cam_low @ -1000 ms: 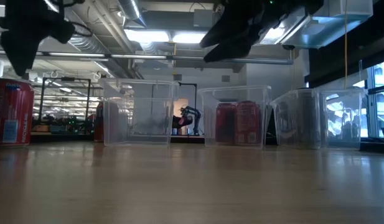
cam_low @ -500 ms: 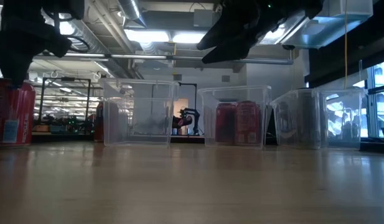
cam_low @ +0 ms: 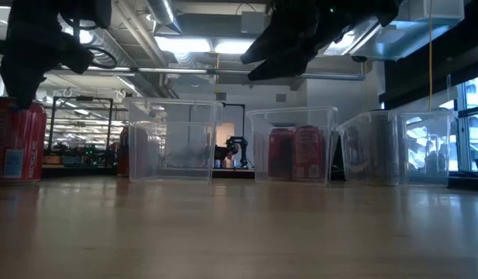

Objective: Sort soda cans
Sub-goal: Put the middle top left orange soda can into the left transparent bin

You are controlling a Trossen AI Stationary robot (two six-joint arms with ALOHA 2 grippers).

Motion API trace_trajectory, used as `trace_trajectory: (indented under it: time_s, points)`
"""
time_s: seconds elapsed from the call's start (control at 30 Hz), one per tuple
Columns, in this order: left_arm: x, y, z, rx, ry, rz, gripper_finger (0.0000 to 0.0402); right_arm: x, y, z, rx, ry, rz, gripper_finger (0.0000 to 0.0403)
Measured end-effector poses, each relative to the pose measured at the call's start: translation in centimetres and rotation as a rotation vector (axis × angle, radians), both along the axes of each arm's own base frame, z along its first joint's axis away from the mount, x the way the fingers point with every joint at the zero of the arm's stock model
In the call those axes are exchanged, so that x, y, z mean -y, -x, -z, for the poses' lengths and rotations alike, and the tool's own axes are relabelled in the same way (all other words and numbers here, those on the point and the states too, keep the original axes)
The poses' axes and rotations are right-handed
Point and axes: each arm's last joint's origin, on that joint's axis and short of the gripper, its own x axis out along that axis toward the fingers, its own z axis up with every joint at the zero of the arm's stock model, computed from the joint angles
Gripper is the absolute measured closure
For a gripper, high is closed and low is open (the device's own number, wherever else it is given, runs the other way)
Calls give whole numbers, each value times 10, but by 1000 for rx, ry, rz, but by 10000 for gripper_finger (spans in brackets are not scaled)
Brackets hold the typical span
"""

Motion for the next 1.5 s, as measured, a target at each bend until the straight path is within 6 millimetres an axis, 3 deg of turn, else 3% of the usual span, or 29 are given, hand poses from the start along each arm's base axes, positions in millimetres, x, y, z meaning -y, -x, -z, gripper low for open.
trace_trajectory:
  time_s: [0.37, 0.97, 1.3, 1.5]
  points:
    - [-1, -12, 9, -75, 10, 37, 81, 0, 0, 0, 0, 1, -1, 42]
    - [-2, -21, 17, -141, 26, 89, 80, 0, 0, 0, -3, 15, -8, 42]
    - [-2, -20, 17, -141, 28, 131, 111, 0, 0, 0, -4, 15, -8, 42]
    - [-3, -24, 0, -127, -10, 162, 112, 0, 0, 0, -5, 14, -7, 42]
